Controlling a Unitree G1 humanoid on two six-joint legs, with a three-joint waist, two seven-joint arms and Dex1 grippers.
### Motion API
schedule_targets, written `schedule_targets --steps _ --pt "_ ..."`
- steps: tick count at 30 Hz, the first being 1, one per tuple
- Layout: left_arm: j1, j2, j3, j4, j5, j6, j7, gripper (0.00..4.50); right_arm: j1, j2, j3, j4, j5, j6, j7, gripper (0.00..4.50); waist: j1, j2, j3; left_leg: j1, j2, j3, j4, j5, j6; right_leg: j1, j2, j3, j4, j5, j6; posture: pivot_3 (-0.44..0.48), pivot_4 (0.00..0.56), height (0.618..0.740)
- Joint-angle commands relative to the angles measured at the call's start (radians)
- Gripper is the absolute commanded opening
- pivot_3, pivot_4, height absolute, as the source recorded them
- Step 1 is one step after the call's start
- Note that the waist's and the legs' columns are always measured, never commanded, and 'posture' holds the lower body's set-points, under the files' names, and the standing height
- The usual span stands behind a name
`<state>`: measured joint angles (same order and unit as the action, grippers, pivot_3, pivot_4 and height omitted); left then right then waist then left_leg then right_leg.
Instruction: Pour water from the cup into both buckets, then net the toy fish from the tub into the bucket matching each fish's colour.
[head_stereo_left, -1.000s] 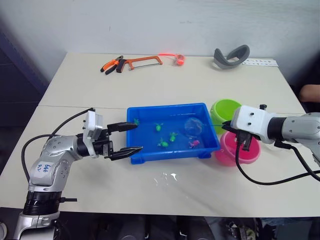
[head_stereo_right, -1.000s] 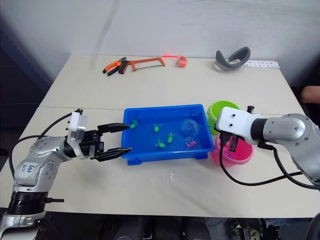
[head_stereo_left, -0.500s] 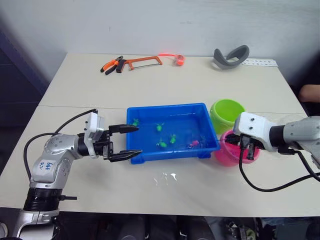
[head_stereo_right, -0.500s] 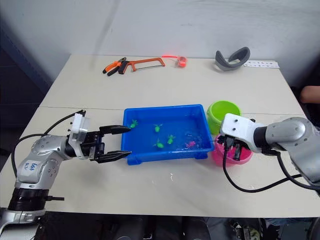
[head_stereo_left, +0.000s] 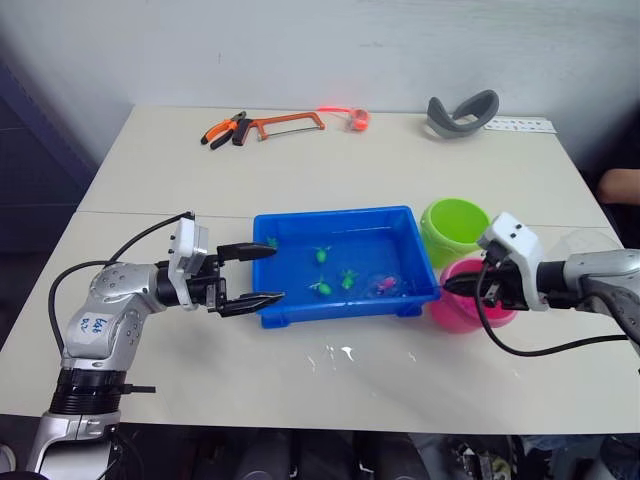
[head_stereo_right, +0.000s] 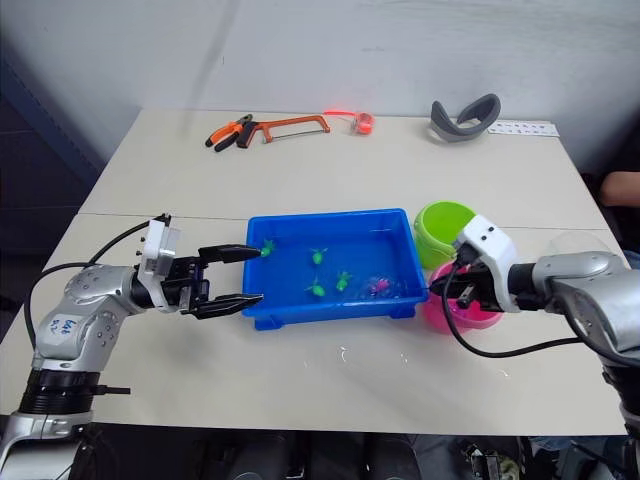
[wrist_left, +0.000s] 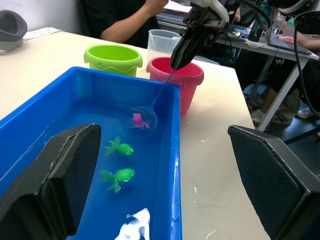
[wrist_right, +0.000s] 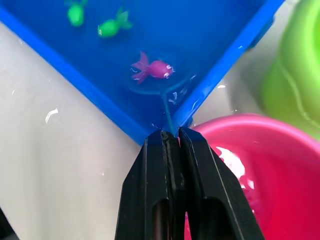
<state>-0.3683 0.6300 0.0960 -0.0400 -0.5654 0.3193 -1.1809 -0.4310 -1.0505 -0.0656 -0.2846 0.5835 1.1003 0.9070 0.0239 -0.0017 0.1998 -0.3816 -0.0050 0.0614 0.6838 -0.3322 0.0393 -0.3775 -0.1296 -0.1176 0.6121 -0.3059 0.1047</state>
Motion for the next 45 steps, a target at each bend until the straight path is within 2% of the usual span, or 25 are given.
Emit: schedule_targets --steps 1,8,15,20,24,26,30,33,35,38,45 --pt "-0.001 -0.005 0.003 -0.032 -0.008 -0.005 0.006 4.42 0.017 -0.026 -0.092 -0.050 0.043 0.031 0.001 0.00 0.001 0.000 0.000 0.000 0.000 0.000 0.000 0.000 0.000 0.000 0.000 0.000 0.000 0.000 0.000 0.000 0.150 0.740" --pt "0.003 -0.020 -0.007 -0.004 -0.002 -0.033 -0.016 4.42 0.091 0.020 -0.277 -0.117 0.146 0.061 -0.013 0.00 0.001 0.000 0.000 0.000 0.000 0.000 0.000 0.000 0.000 0.000 0.000 0.000 0.000 0.000 0.000 0.000 0.150 0.740" --pt "-0.032 -0.035 -0.046 0.078 0.010 -0.062 -0.089 4.42 0.289 0.071 -0.486 -0.247 0.180 -0.016 -0.028 0.00 0.004 0.000 0.000 0.000 0.000 0.000 0.000 0.000 0.000 0.000 0.000 0.000 0.000 0.000 0.000 0.000 0.150 0.740" --pt "-0.123 -0.103 -0.051 0.155 -0.031 -0.027 -0.088 4.42 0.452 0.150 -0.761 -0.381 0.215 0.012 -0.079 0.00 0.007 0.000 0.000 0.000 -0.001 0.000 0.000 0.000 0.001 0.000 0.001 0.000 0.001 0.000 0.001 0.000 0.150 0.740" --pt "-0.176 -0.134 -0.092 0.176 -0.013 -0.021 -0.111 4.42 0.568 0.234 -0.983 -0.470 0.227 0.029 -0.113 0.00 0.011 -0.001 -0.001 0.000 -0.001 0.000 -0.001 0.001 0.001 0.001 0.001 0.000 0.001 0.001 0.001 0.000 0.150 0.740" --pt "-0.199 -0.156 -0.115 0.179 0.000 -0.029 -0.117 4.42 0.675 0.297 -1.100 -0.543 0.221 -0.002 -0.098 0.00 0.011 -0.001 -0.001 0.000 -0.001 0.000 -0.001 0.001 0.001 0.001 0.002 0.001 0.000 0.001 0.002 0.000 0.150 0.740" --pt "-0.245 -0.203 -0.151 0.181 0.005 -0.027 -0.124 4.42 0.844 0.404 -1.230 -0.636 0.242 -0.050 -0.082 0.00 0.025 0.000 -0.001 0.000 -0.001 0.001 -0.001 0.001 0.001 0.001 0.006 0.001 0.000 0.001 0.002 0.000 0.150 0.740" --pt "-0.273 -0.233 -0.182 0.184 0.023 -0.023 -0.119 4.42 0.944 0.471 -1.228 -0.678 0.171 -0.152 -0.080 0.00 0.026 0.000 -0.001 0.002 -0.001 0.002 -0.001 0.001 0.001 0.002 0.008 0.004 0.000 0.001 0.002 0.000 0.150 0.740" --pt "-0.290 -0.253 -0.195 0.201 0.057 -0.022 -0.070 4.42 0.974 0.503 -1.202 -0.690 0.109 -0.228 -0.102 0.00 0.025 0.000 -0.001 0.003 -0.001 0.003 -0.001 0.000 0.001 0.002 0.010 0.009 0.000 0.002 0.004 0.000 0.150 0.740" --pt "-0.289 -0.286 -0.221 0.195 0.071 0.004 -0.038 4.42 1.027 0.543 -1.091 -0.686 -0.066 -0.441 -0.120 0.00 0.015 0.000 -0.001 0.007 0.000 0.006 -0.002 -0.001 0.000 0.002 0.011 0.014 0.000 0.002 0.004 0.000 0.150 0.740" --pt "-0.281 -0.311 -0.242 0.168 0.082 0.014 -0.026 4.42 1.167 0.604 -0.906 -0.611 -0.346 -0.837 -0.100 0.00 0.009 0.000 -0.001 0.007 0.001 0.007 -0.004 -0.001 -0.002 0.001 0.014 0.013 0.001 0.001 0.002 0.000 0.150 0.740"
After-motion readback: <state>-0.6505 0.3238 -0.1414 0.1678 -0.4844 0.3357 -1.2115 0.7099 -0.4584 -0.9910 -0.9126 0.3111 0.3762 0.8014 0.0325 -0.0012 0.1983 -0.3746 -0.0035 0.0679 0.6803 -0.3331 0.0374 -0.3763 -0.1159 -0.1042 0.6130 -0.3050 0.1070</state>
